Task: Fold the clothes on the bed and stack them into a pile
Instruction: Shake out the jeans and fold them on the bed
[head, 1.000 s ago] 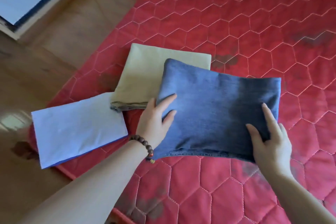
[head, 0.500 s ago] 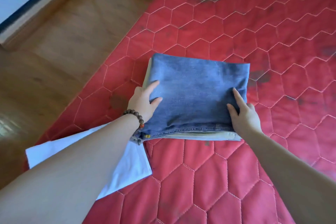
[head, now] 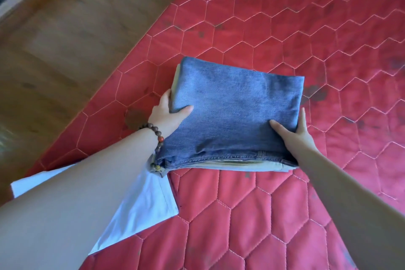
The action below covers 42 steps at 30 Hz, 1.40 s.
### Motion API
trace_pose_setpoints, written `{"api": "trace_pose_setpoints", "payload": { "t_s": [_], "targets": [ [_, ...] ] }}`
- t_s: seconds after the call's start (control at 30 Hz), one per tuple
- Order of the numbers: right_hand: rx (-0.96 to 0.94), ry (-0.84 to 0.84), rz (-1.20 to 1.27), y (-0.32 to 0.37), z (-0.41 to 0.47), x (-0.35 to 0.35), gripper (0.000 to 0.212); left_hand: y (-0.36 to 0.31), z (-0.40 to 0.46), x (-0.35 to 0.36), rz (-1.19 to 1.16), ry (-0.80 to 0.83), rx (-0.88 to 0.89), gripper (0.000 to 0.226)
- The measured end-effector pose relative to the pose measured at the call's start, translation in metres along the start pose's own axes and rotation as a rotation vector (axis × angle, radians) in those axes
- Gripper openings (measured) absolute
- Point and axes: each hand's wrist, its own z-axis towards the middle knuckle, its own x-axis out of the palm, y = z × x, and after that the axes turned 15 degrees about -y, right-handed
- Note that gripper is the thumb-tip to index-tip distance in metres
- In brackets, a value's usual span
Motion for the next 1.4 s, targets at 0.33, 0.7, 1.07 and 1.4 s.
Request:
{"api": "trace_pose_setpoints", "payload": {
  "t_s": [0.33, 0.7, 1.07, 1.4],
  "targets": [
    [-0.005, -0.057, 0.118, -0.051, -0.008, -0.042, 0.064, -0.028, -0.036, 0.039, -0.087, 0.093, 0.058, 0.073],
    [-0.328, -0.596, -0.450, -0.116, -0.038, -0.132, 0.072, -0.086, -0.147, 0.128, 0.391, -0.203, 0.454, 0.071],
    [-0.890, -0.208, -0.854, -0.072, 0.004, -0.029, 0.061, -0.095, -0.107, 0.194, 0.828, -0.148, 1.041, 0.062],
    [-0.556, -0.338, -0.686, -0.129, 0.027, -0.099, 0.071, -0.085, -0.092, 0.183, 0.785, -0.096, 1.095, 0.069]
  ]
}}
